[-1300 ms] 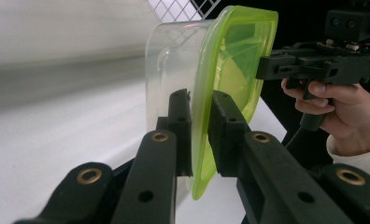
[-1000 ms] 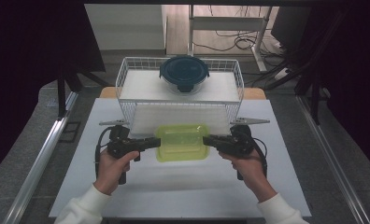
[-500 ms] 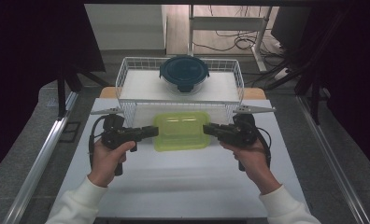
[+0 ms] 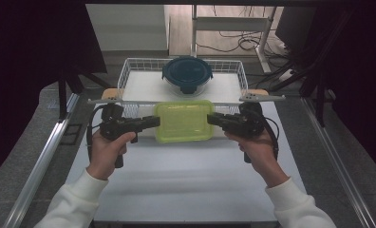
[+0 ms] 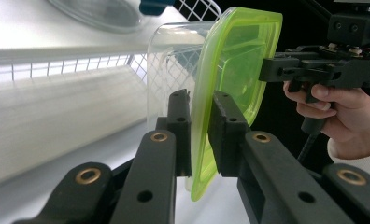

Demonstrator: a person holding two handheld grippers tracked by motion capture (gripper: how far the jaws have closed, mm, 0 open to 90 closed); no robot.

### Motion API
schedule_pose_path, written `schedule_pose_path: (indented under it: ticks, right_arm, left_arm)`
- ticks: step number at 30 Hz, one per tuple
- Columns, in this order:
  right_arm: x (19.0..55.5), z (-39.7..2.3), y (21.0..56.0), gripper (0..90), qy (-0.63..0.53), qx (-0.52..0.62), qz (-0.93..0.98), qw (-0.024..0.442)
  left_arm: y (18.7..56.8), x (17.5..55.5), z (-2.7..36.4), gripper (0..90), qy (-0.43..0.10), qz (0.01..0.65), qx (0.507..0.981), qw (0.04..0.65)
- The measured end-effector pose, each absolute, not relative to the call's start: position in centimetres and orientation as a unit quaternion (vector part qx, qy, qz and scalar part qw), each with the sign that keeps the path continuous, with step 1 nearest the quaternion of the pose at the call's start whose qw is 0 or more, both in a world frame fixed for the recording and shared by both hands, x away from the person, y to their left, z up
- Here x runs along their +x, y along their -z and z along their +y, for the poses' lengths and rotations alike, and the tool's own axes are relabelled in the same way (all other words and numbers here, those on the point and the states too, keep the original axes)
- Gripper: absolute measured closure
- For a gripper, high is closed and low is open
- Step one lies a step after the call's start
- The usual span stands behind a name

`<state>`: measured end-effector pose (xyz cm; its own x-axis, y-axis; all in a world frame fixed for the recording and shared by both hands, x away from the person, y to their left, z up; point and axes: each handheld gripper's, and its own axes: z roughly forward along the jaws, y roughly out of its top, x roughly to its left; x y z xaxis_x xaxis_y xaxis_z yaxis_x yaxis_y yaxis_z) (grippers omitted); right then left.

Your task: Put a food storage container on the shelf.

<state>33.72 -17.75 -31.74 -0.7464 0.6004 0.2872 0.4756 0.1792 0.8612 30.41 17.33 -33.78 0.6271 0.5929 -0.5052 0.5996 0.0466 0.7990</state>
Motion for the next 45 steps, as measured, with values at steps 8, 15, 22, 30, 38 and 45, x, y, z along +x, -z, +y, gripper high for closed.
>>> schedule_pose_path:
  ticks: [8,15,22,30,38,45]
  right_arm:
    - [34.6,-17.6,30.5,78.4,-0.545,0.346,0.761,0.058]
    - [35.6,-17.3,29.5,78.4,-0.546,0.346,0.761,0.062]
    - [37.0,-17.2,28.7,78.5,-0.549,0.348,0.758,0.06]
    - [39.1,-17.5,27.3,78.5,-0.559,0.35,0.749,0.059]
    - [42.2,-17.6,25.3,78.6,-0.564,0.365,0.738,0.055]
    - [45.0,-17.2,24.0,78.4,-0.561,0.383,0.733,0.038]
  left_arm:
    - [32.7,31.1,17.6,80.1,-0.002,0.43,0.686,0.587]
    - [31.9,32.1,17.8,80.1,-0.004,0.43,0.683,0.591]
    - [30.8,33.5,17.9,80.1,-0.007,0.43,0.682,0.592]
    - [28.9,35.9,17.7,80.1,-0.012,0.425,0.683,0.594]
    - [26.5,39.4,17.7,80.4,-0.015,0.421,0.687,0.591]
    - [25.6,42.8,18.3,80.3,0.016,0.434,0.677,0.594]
